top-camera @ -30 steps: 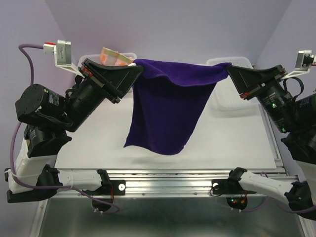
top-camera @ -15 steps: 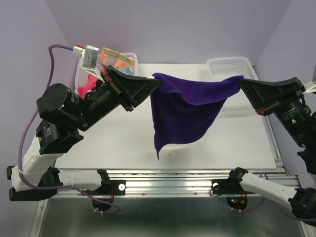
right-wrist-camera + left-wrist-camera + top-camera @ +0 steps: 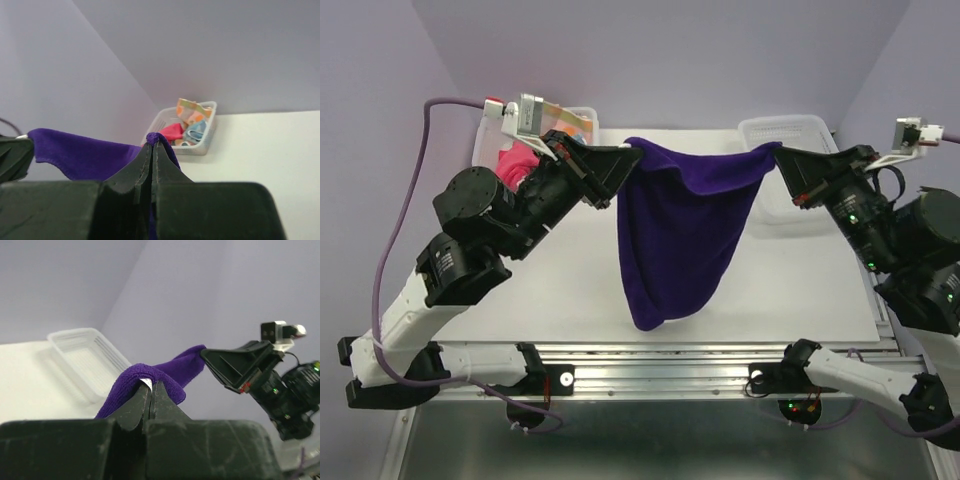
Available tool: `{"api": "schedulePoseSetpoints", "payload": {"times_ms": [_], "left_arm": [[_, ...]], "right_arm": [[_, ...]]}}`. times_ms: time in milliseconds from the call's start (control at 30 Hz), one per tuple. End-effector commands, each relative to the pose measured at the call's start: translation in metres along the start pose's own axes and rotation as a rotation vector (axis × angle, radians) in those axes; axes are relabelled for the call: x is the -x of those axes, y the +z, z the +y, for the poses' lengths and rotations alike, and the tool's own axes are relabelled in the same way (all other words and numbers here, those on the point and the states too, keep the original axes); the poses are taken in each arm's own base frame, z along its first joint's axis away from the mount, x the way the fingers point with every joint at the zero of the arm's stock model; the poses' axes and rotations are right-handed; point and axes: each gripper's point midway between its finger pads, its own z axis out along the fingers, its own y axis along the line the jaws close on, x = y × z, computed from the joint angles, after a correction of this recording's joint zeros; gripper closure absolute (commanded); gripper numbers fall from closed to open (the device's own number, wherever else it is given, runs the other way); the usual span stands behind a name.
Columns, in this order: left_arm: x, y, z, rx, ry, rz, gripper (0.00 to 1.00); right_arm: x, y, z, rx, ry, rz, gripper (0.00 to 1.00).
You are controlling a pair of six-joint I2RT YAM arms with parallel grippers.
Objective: Fold and stack the towels
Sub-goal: Flatten out the crumpled towel
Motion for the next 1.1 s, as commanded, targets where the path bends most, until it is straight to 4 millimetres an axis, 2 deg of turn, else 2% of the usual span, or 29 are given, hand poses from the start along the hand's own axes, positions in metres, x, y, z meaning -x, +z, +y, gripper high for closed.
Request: {"api": "schedulePoseSetpoints", "payload": {"times_ms": [0,67,100,133,167,200,233,267,300,333,367,400,433,467,500,567,600,633,667,700,733,767,800,867,900,933,967,1033,1067], "left_arm": [[0.033,0.015,0.053,0.169,0.075,-0.145,1.0],[0.027,0.025,0.069,0.133,0.097,-0.107,1.0],[0.033,0.032,0.103,0.199,0.101,-0.127,1.0],[0.025,0.038,0.106,0.157,0.11,-0.085,1.0],[0.022,0.049,0.121,0.168,0.101,-0.073,1.0],[0.021,0.052,0.143,0.169,0.11,-0.043,1.0],[0.018,0.057,0.154,0.16,0.106,-0.024,1.0],[0.01,0.07,0.178,0.171,0.072,0.005,1.0],[0.005,0.074,0.195,0.178,0.066,0.038,1.0],[0.009,0.076,0.21,0.156,0.053,0.047,1.0],[-0.002,0.088,0.239,0.18,0.025,0.082,1.0],[0.001,0.094,0.248,0.173,0.027,0.079,1.0],[-0.002,0.098,0.259,0.163,0.015,0.101,1.0],[0.003,0.099,0.276,0.18,0.009,0.096,1.0],[-0.001,0.11,0.297,0.186,-0.002,0.115,1.0],[-0.001,0.119,0.318,0.203,-0.005,0.118,1.0],[0.0,0.129,0.337,0.216,-0.002,0.118,1.0],[0.001,0.135,0.345,0.218,0.0,0.118,1.0],[-0.014,0.145,0.371,0.235,-0.013,0.15,1.0],[-0.016,0.151,0.378,0.231,-0.014,0.155,1.0],[-0.007,0.16,0.376,0.207,0.005,0.145,1.0],[-0.024,0.17,0.401,0.222,-0.013,0.176,1.0],[-0.014,0.179,0.4,0.202,0.004,0.158,1.0],[-0.018,0.19,0.415,0.2,0.006,0.164,1.0],[-0.037,0.196,0.442,0.229,-0.021,0.196,1.0],[-0.026,0.205,0.439,0.211,0.003,0.176,1.0],[-0.042,0.21,0.461,0.231,-0.017,0.199,1.0],[-0.038,0.218,0.467,0.226,0.0,0.185,1.0],[-0.051,0.22,0.482,0.237,-0.015,0.2,1.0]], "right_arm": [[-0.002,0.034,-0.035,-0.184,-0.084,-0.091,0.99],[-0.002,0.045,-0.047,-0.251,-0.12,-0.124,0.99],[-0.011,0.056,-0.054,-0.281,-0.143,-0.114,0.99],[-0.012,0.062,-0.057,-0.301,-0.167,-0.126,0.99],[-0.016,0.068,-0.062,-0.319,-0.181,-0.125,0.99],[-0.026,0.082,-0.068,-0.352,-0.201,-0.122,0.99],[-0.03,0.088,-0.073,-0.375,-0.22,-0.121,0.99],[-0.033,0.094,-0.077,-0.393,-0.248,-0.119,0.99],[-0.039,0.101,-0.081,-0.408,-0.264,-0.116,0.99],[-0.046,0.113,-0.09,-0.438,-0.29,-0.113,0.99],[-0.051,0.121,-0.096,-0.447,-0.301,-0.106,0.99],[-0.046,0.128,-0.107,-0.472,-0.309,-0.12,0.99],[-0.049,0.136,-0.111,-0.457,-0.31,-0.107,0.99],[-0.063,0.152,-0.126,-0.469,-0.309,-0.079,0.99],[-0.057,0.161,-0.14,-0.465,-0.304,-0.082,0.99],[-0.06,0.179,-0.157,-0.459,-0.309,-0.085,0.99],[-0.068,0.194,-0.181,-0.49,-0.318,-0.08,0.99],[-0.072,0.202,-0.186,-0.47,-0.322,-0.067,0.99],[-0.065,0.211,-0.19,-0.458,-0.314,-0.089,0.99],[-0.077,0.223,-0.218,-0.489,-0.321,-0.058,0.99],[-0.075,0.233,-0.217,-0.446,-0.317,-0.06,0.99],[-0.079,0.24,-0.23,-0.452,-0.314,-0.053,0.99],[-0.088,0.249,-0.255,-0.479,-0.318,-0.033,0.99],[-0.097,0.26,-0.273,-0.474,-0.303,-0.012,0.99],[-0.086,0.265,-0.281,-0.475,-0.302,-0.027,0.99],[-0.092,0.269,-0.29,-0.475,-0.302,-0.01,0.99],[-0.107,0.277,-0.301,-0.461,-0.295,0.019,0.99],[-0.109,0.285,-0.312,-0.433,-0.29,0.035,0.99],[-0.122,0.289,-0.325,-0.442,-0.275,0.055,0.99]]}}
